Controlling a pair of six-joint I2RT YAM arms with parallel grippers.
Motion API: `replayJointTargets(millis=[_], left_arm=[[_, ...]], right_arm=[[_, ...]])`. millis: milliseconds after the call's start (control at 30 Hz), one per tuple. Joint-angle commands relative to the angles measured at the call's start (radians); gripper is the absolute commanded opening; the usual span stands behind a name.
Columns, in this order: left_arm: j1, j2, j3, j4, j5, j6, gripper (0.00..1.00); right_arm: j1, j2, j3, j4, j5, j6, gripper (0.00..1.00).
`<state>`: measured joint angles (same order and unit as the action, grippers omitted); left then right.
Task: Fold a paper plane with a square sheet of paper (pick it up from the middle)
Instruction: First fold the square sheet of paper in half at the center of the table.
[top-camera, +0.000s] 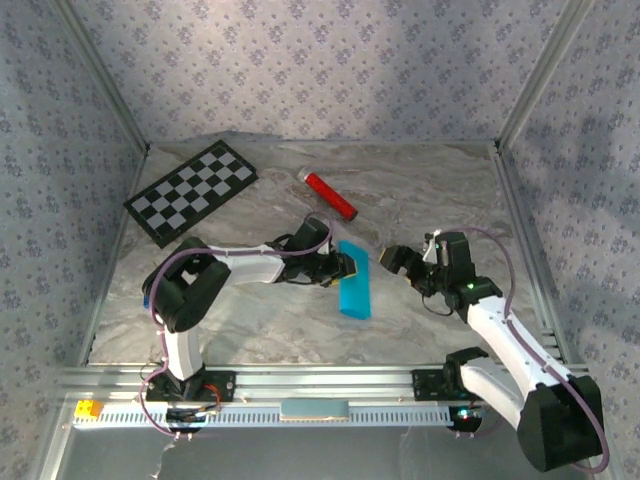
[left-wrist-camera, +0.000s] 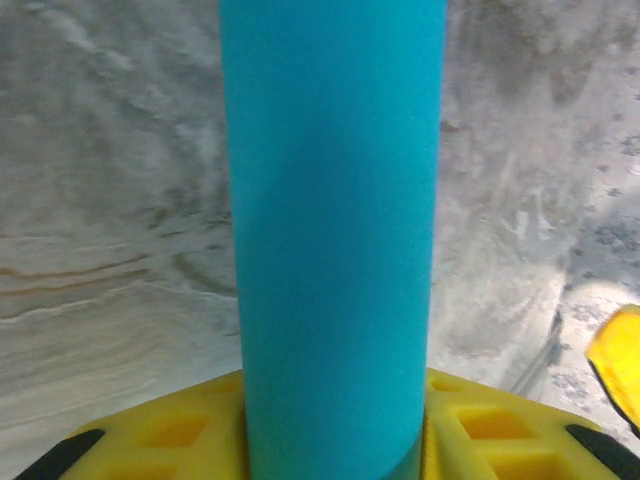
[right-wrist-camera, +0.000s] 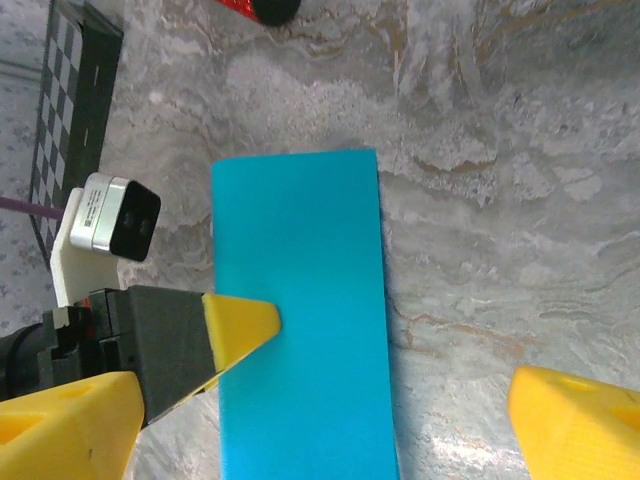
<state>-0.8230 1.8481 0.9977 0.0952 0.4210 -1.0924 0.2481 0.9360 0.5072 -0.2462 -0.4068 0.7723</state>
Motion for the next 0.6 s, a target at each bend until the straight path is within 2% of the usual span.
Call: replayJointTargets(millis=[0,233,400,567], left_arm=[[-0.016,0.006,0.015,-0.092,-0.059,0.042,0.4],[-0.029,-0.003,0.042,-0.216,-0.153,0.101,0.48],[-0.045,-0.028,0.069,-0.268,-0.213,0.134,0.61],[-0.059,-0.066,0.08,-0.32,-0.297,0.152,0.66]], right_arm=[[0.003,0.035,0.017,0.016,-0.053,-0.028,0.94],[0.02,0.129,0.049,-0.016,-0.047,-0.039,0.91],[0.035,0.153,0.065,-0.019,-0.039,-0.049,0.91],[0.043,0.159,0.07,-0.02,-0.03,-0.052,0.91]])
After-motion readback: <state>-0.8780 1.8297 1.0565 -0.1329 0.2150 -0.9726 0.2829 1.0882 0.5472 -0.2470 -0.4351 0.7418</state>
